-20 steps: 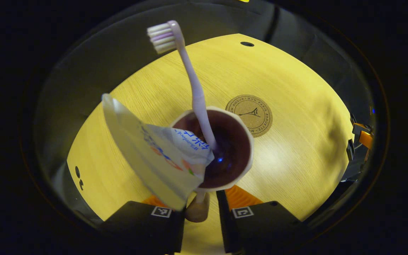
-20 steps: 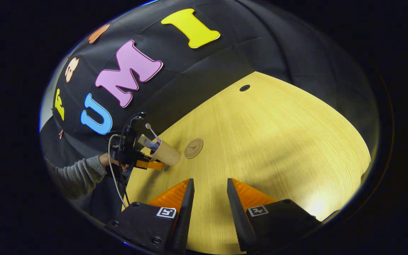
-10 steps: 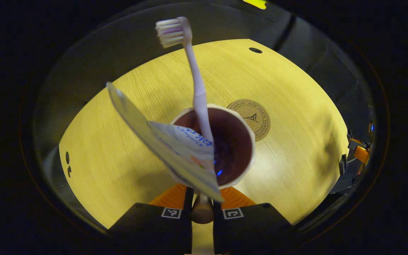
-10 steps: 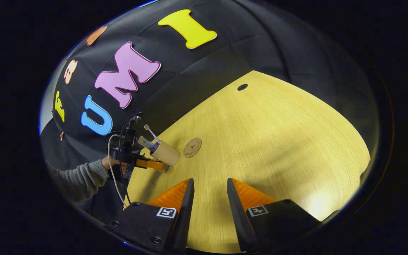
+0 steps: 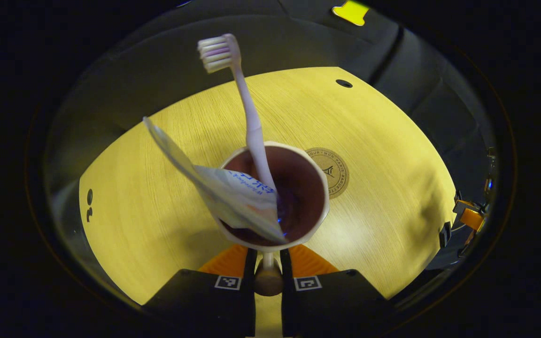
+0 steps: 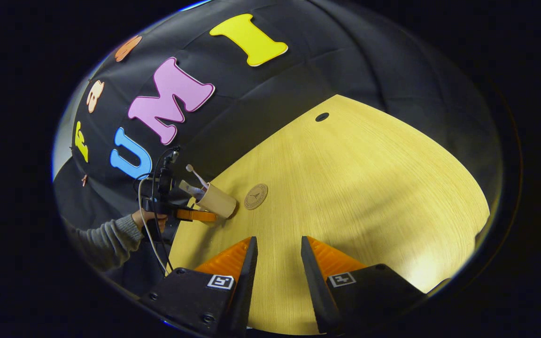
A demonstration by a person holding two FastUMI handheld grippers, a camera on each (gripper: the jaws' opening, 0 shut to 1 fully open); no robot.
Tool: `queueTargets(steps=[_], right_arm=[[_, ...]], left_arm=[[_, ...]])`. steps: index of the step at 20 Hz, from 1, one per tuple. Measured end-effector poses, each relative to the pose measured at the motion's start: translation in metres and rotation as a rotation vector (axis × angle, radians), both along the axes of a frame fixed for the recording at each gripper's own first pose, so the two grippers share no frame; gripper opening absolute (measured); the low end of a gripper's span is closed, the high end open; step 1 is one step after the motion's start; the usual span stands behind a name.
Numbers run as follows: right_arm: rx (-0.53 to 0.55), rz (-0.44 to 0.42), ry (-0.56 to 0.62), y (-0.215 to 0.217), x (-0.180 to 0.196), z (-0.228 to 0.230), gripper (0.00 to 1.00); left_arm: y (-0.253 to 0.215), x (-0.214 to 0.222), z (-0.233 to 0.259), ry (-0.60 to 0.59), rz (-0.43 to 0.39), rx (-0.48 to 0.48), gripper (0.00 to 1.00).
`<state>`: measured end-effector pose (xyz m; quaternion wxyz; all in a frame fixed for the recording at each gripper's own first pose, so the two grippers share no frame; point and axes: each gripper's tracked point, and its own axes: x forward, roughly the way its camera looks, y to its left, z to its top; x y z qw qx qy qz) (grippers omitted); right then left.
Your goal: Put the toothbrush and toothpaste on the desktop into the cup, then pick up the cup and place it on the coaster on the desktop.
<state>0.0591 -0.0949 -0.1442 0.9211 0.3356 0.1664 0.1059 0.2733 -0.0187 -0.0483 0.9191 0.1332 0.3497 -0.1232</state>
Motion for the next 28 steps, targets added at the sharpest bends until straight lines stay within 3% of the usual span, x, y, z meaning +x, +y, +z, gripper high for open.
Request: queueTargets(steps=[1, 2, 14, 16, 17, 28], right_arm=[[0.001, -0.001, -0.001, -0.002, 0.0, 0.0, 0.41], [0.002, -0.002, -0.003, -0.004, 0.0, 0.0, 0.58], [0.019, -0.06, -0.001, -0.042, -0.015, -0.004, 0.58], [0.025, -0.079, 0.004, -0.051, -0.018, -0.006, 0.58], [0.027, -0.087, 0.006, -0.054, -0.018, -0.008, 0.58], [0.042, -0.11, 0.025, -0.067, -0.02, -0.013, 0.58]], left_arm=[[-0.004, -0.002, 0.004, -0.005, -0.008, -0.003, 0.26], [-0.01, -0.004, 0.009, -0.009, -0.019, -0.004, 0.26], [-0.07, 0.012, 0.013, -0.015, -0.103, 0.053, 0.26], [-0.075, 0.015, 0.011, -0.012, -0.111, 0.065, 0.31], [-0.077, 0.018, 0.01, -0.011, -0.112, 0.071, 0.26], [-0.09, 0.036, -0.002, 0.015, -0.108, 0.098, 0.26]])
